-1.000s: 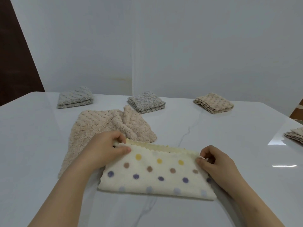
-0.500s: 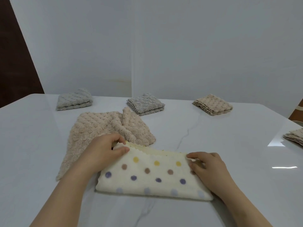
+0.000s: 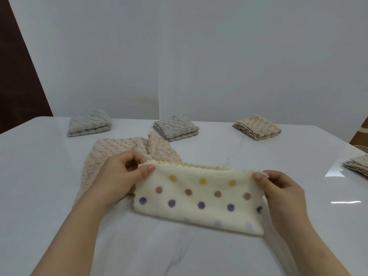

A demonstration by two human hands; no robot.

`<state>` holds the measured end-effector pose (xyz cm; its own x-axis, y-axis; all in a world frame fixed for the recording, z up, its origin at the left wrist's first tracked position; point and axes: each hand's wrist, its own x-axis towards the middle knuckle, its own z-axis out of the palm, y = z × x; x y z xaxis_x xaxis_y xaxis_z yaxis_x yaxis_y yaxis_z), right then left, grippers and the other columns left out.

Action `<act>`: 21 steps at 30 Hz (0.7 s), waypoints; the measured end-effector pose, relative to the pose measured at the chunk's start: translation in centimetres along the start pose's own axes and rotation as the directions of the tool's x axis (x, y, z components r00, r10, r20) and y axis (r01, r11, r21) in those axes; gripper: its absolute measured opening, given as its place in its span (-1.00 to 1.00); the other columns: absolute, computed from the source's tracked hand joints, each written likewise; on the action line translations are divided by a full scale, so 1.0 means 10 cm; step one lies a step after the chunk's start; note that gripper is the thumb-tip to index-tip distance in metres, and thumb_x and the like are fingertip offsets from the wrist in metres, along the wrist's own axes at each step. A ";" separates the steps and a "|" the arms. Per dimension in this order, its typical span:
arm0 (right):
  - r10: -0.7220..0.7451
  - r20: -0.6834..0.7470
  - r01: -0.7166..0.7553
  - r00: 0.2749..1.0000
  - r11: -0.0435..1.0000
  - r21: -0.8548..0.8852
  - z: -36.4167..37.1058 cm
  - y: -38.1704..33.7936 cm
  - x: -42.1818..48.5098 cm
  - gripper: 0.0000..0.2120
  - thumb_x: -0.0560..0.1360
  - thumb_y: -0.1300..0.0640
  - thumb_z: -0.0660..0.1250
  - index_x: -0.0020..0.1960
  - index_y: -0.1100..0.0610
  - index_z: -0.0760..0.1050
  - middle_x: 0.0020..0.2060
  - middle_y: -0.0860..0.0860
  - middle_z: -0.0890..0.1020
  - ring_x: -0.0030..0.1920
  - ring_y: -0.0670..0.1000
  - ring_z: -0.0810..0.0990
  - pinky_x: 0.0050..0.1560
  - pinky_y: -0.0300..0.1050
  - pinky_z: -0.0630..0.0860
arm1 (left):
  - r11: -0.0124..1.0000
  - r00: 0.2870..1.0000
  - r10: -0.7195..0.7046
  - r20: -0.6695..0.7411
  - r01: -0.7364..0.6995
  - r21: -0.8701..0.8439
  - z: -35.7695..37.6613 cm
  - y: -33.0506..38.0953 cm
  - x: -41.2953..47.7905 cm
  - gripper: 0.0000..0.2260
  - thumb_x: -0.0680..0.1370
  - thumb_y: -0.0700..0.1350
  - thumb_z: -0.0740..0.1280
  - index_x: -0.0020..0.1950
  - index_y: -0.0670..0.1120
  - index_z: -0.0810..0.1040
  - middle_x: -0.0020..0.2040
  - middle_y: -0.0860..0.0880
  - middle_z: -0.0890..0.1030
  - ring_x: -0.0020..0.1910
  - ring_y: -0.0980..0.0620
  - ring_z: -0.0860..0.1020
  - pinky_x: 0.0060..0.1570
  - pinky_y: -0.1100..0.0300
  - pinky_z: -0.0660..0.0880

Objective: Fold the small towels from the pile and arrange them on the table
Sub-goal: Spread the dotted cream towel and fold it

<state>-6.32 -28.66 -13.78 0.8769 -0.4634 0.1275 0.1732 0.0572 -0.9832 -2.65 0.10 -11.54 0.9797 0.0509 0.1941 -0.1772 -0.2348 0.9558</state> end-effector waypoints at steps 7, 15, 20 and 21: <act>0.009 -0.002 -0.009 1.000 0.992 0.123 -0.05 -0.05 0.01 -0.82 0.43 0.31 0.35 -0.31 0.11 0.49 -0.47 -0.14 0.54 -0.43 -0.13 0.47 -0.43 -0.34 0.43 | 0.991 1.000 0.013 -0.004 -0.013 -0.133 0.04 0.05 0.00 -0.86 0.45 -0.28 0.37 -0.28 -0.09 0.55 -0.42 0.10 0.57 -0.33 0.13 0.50 -0.16 0.17 0.47; -0.005 -0.073 0.006 0.997 1.000 0.017 -0.11 -0.13 0.01 -0.83 0.46 0.18 0.36 -0.29 0.05 0.48 -0.48 -0.13 0.57 -0.46 -0.13 0.52 -0.53 -0.33 0.42 | 0.945 0.992 -0.128 0.003 0.123 -0.304 0.20 0.18 -0.02 -0.82 0.50 -0.26 0.31 -0.25 -0.04 0.47 -0.42 0.03 0.47 -0.50 0.09 0.39 -0.48 0.29 0.31; 0.057 -0.042 -0.070 0.998 0.878 -0.473 -0.23 0.00 0.06 -0.97 0.50 0.16 0.30 -0.06 0.06 0.49 -0.19 -0.01 0.60 -0.26 0.05 0.55 -0.31 -0.13 0.39 | 0.954 0.930 -0.283 0.235 0.248 0.166 0.38 0.00 -0.10 -0.84 0.51 -0.05 0.35 0.05 0.10 0.43 -0.31 0.01 0.53 -0.44 0.07 0.50 -0.40 0.23 0.40; 0.092 -0.015 -0.086 0.996 0.840 -0.535 -0.25 0.02 0.05 -0.90 0.50 0.15 0.29 0.00 0.02 0.45 -0.16 -0.05 0.59 -0.27 0.04 0.55 -0.35 -0.15 0.38 | 0.940 0.911 -0.292 0.293 0.216 0.266 0.40 -0.03 -0.12 -0.80 0.49 -0.04 0.37 0.04 0.14 0.42 -0.26 0.02 0.55 -0.41 0.05 0.52 -0.36 0.21 0.42</act>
<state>-6.92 -31.09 -14.24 0.8822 -0.4696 0.0346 -0.1697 -0.3857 -0.9069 -3.38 -3.81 -12.94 0.9713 -0.1693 -0.1670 0.0700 -0.4677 0.8811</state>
